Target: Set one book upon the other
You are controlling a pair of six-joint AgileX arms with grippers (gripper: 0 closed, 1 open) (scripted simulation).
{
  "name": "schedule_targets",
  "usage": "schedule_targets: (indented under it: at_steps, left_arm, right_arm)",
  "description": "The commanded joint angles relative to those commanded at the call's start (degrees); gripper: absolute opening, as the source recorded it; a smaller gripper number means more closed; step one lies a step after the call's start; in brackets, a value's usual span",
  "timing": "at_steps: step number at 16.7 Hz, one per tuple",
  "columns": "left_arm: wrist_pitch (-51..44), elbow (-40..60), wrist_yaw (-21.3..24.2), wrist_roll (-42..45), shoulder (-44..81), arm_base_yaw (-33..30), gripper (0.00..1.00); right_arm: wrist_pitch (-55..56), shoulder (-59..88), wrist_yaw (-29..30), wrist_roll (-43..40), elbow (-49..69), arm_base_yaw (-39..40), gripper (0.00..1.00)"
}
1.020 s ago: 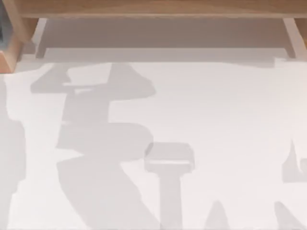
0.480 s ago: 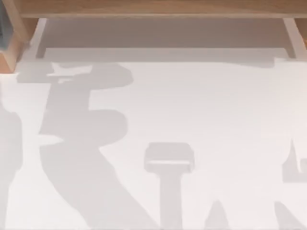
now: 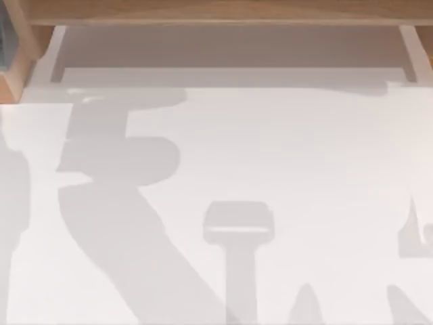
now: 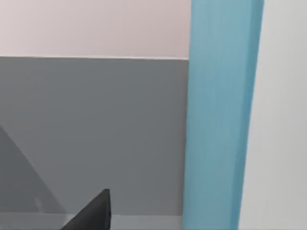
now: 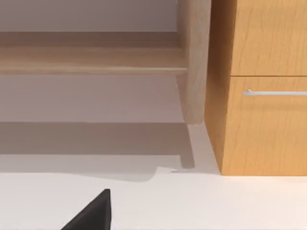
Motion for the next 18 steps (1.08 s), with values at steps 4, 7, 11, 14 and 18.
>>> schedule_targets:
  at_steps: [4,7,11,14,18]
  left_arm:
    - [0.64,0.43,-0.1,0.01,0.9,-0.35,1.0]
    - [0.64,0.43,-0.1,0.01,0.9,-0.35,0.85]
    - [0.64,0.43,-0.1,0.01,0.9,-0.35,0.55]
    - [0.64,0.43,-0.1,0.01,0.9,-0.35,0.32]
    - [0.64,0.43,-0.1,0.01,0.9,-0.35,0.02]
  right_arm:
    - [0.0,0.0,0.0,0.0,0.0,0.0,1.0]
    - [0.0,0.0,0.0,0.0,0.0,0.0,1.0]
    - [0.0,0.0,0.0,0.0,0.0,0.0,1.0]
    - [0.0,0.0,0.0,0.0,0.0,0.0,1.0]
    - [0.0,0.0,0.0,0.0,0.0,0.0,1.0]
